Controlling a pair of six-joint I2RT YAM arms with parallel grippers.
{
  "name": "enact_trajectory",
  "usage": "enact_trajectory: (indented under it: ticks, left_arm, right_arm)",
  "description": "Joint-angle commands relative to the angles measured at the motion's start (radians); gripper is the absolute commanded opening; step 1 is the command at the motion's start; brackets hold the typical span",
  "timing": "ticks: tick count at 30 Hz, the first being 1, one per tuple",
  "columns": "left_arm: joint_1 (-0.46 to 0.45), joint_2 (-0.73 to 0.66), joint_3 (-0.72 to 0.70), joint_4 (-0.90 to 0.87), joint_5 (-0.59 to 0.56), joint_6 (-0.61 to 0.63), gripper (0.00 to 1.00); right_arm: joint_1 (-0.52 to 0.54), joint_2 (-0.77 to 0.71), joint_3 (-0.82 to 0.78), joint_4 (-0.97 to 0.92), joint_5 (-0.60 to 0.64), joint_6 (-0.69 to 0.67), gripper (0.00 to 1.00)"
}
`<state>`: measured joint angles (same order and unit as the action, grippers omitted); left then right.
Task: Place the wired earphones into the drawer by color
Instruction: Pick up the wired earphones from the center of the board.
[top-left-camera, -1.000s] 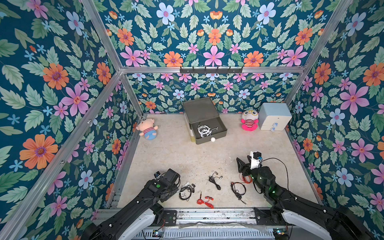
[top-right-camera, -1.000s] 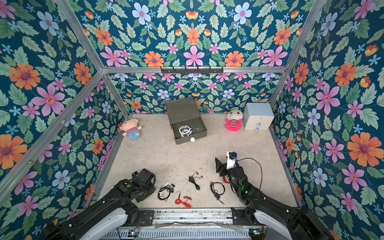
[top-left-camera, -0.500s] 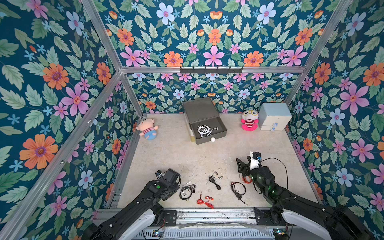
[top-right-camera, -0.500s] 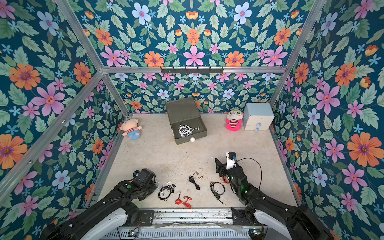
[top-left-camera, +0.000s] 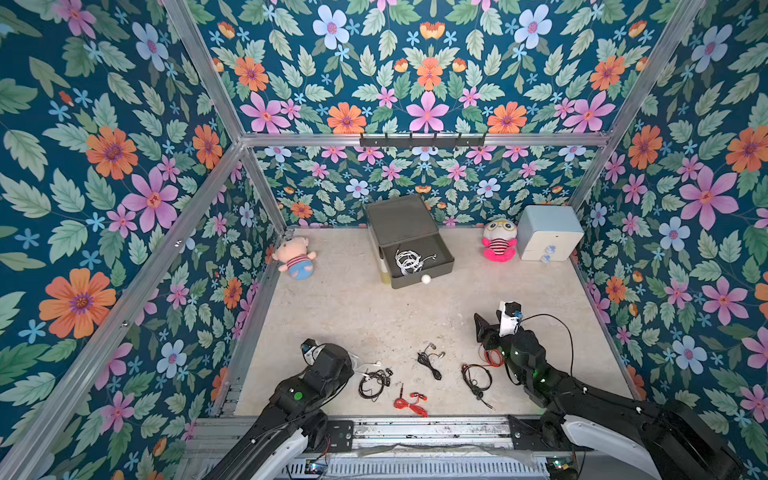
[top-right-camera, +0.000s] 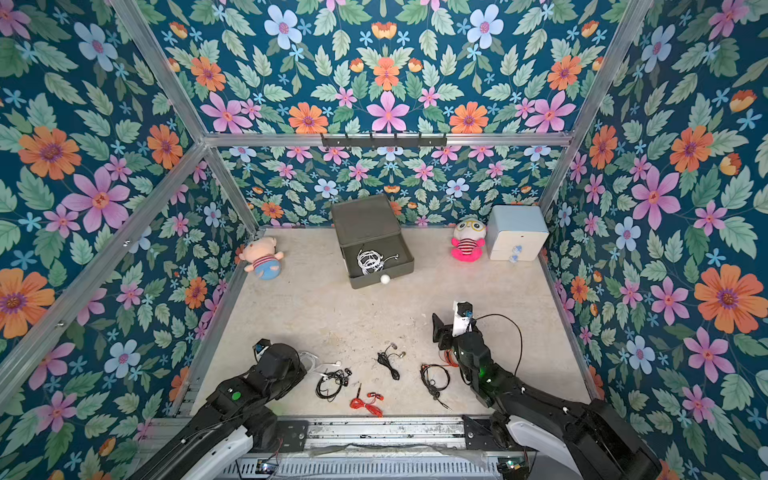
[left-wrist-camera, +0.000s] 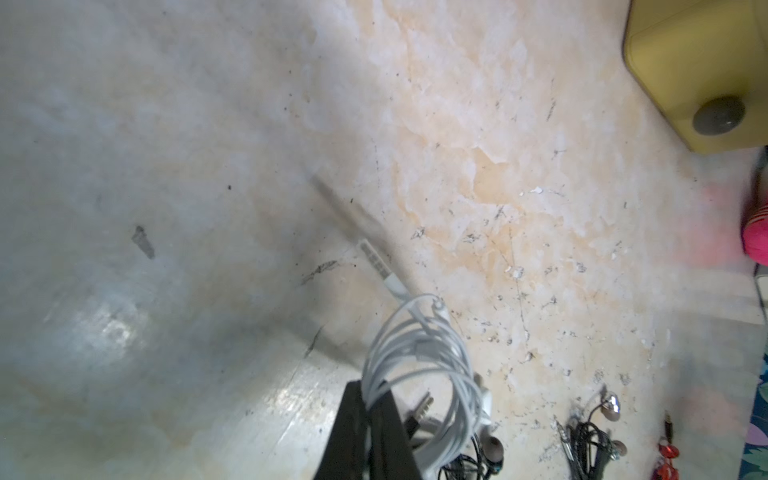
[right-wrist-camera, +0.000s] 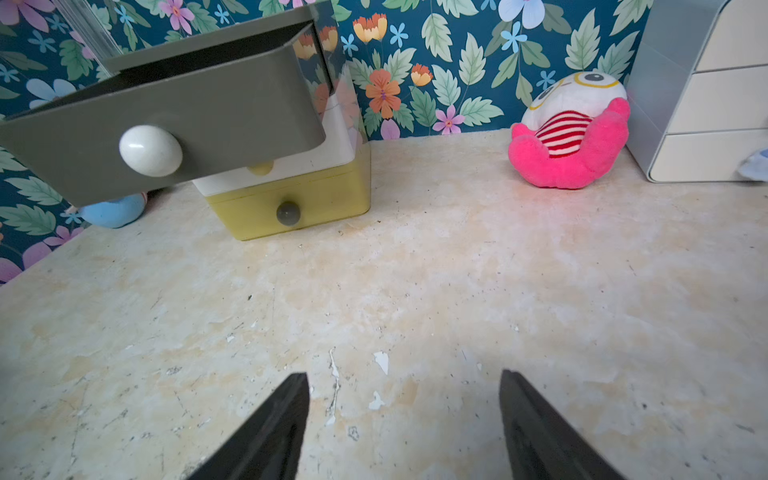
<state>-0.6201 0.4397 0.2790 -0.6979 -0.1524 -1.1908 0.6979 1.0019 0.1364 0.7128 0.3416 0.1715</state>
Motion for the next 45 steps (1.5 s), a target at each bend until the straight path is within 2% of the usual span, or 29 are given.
enact_trajectory:
  ticks: [1, 12, 18, 26, 32, 40, 45]
  left_arm:
    - [0.0, -0.031, -0.001, 0.0, -0.044, 0.012, 0.0]
    - [0.001, -0.103, 0.034, 0.109, -0.072, 0.13, 0.0]
    - [0.001, -0.069, 0.08, 0.188, -0.095, 0.203, 0.0]
    - [0.002, 0.083, 0.16, 0.347, -0.067, 0.316, 0.0]
    - [0.001, 0.248, 0.264, 0.45, -0.046, 0.373, 0.0]
    - [0.002, 0.494, 0.483, 0.55, -0.016, 0.462, 0.0]
    - [0.002, 0.6, 0.626, 0.575, -0.014, 0.512, 0.0]
  right_arm:
    - [0.001, 0.012, 0.021, 0.017, 0.016, 0.022, 0.77]
    - [0.001, 0.005, 0.031, 0.02, 0.023, 0.012, 0.76]
    - [0.0, -0.015, 0.006, 0.043, 0.026, -0.015, 0.77]
    - [0.001, -0.068, -0.046, 0.074, 0.02, -0.021, 0.77]
    - [0.001, -0.146, -0.063, 0.054, 0.003, -0.022, 0.77]
    - [0.001, -0.193, -0.069, 0.024, -0.029, -0.005, 0.78]
    - [0.001, -0.223, -0.075, 0.015, -0.039, 0.006, 0.78]
